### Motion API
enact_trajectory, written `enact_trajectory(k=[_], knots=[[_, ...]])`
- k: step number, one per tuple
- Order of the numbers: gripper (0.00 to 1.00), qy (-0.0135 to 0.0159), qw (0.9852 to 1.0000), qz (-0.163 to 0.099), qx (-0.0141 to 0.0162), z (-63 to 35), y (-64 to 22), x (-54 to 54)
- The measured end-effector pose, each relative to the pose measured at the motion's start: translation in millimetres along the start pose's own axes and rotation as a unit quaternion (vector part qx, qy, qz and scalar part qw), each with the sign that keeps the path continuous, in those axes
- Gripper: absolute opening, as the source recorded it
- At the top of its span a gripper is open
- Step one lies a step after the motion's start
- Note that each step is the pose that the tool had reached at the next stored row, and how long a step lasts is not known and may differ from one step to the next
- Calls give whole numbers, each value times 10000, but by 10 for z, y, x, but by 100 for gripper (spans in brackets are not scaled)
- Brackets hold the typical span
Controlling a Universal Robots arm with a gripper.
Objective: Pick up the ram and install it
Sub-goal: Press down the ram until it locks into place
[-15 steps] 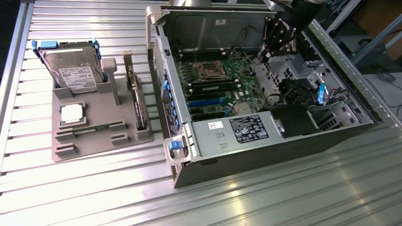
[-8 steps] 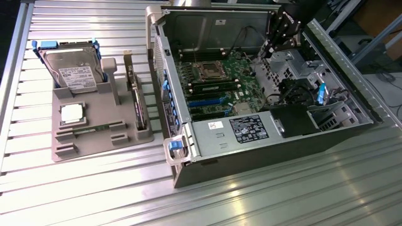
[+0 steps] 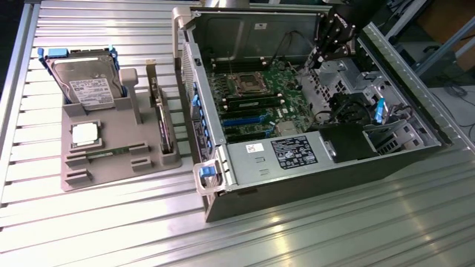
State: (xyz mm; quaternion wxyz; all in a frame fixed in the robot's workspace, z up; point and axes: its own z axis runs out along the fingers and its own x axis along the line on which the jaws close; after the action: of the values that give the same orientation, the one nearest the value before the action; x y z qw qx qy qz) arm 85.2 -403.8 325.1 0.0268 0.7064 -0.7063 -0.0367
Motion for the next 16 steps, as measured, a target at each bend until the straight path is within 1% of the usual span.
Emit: enact_trajectory(k=[3,4,5,6,7,8,10,11,13,16], knots=[[10,0,10000,0,0,0,0,0],[10,0,10000,0,0,1,11,0],[10,0,10000,0,0,8,46,-1],[10,0,10000,0,0,33,122,0],[10,0,10000,0,0,81,215,1],[10,0,10000,1,0,150,310,2],[10,0,10000,1,0,242,408,3],[10,1,10000,1,0,298,425,6],[10,0,10000,1,0,366,419,9],[10,1,10000,1,0,527,414,12]])
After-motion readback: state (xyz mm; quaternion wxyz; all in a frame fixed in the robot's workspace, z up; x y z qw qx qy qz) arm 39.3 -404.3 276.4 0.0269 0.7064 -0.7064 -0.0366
